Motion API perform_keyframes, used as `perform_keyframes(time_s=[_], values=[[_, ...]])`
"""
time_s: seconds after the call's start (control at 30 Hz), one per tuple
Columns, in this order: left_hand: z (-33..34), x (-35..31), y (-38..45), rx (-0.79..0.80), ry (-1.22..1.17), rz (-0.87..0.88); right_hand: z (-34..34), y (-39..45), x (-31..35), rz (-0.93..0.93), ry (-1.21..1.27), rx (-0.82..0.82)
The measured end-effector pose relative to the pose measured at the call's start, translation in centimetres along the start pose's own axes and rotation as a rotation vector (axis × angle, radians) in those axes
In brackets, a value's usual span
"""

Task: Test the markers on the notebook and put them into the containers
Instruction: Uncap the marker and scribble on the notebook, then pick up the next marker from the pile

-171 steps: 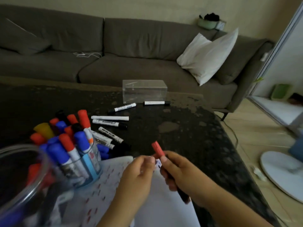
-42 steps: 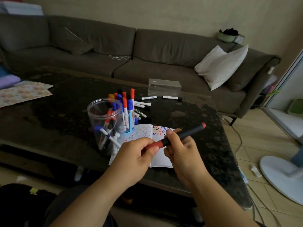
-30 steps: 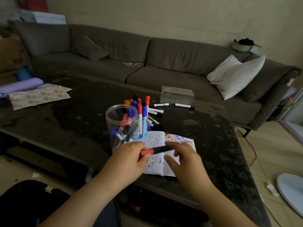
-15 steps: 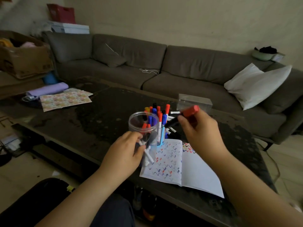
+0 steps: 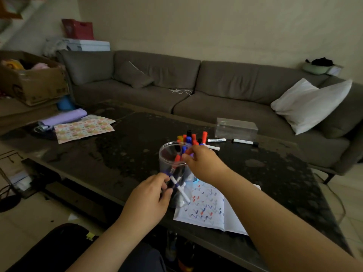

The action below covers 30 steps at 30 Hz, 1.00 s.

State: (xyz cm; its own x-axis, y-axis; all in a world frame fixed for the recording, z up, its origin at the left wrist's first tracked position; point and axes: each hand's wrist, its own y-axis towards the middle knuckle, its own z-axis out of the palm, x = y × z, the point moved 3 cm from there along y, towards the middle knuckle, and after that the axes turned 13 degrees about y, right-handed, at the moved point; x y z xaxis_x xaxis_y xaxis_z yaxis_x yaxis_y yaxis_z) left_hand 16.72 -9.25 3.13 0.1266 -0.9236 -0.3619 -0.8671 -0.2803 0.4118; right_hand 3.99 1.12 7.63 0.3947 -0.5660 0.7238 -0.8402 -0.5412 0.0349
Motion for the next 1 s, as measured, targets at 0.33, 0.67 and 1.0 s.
perform_keyframes(time_s=[0.33, 0.67, 1.0], values=[[3.6, -3.1, 0.6, 0.115, -0.044, 0.057, -3.1, -2.8, -4.7, -0.02, 0.08, -0.177], [9.1, -9.5, 2.9, 0.229, -0.019, 0.167, -7.2, -6.0, -15.6, 0.282, 0.068, -0.226], [15.8, -13.4, 8.0, 0.266, -0.045, 0.234, -10.5, -3.2, -24.7, 0.432, -0.016, -0.311]])
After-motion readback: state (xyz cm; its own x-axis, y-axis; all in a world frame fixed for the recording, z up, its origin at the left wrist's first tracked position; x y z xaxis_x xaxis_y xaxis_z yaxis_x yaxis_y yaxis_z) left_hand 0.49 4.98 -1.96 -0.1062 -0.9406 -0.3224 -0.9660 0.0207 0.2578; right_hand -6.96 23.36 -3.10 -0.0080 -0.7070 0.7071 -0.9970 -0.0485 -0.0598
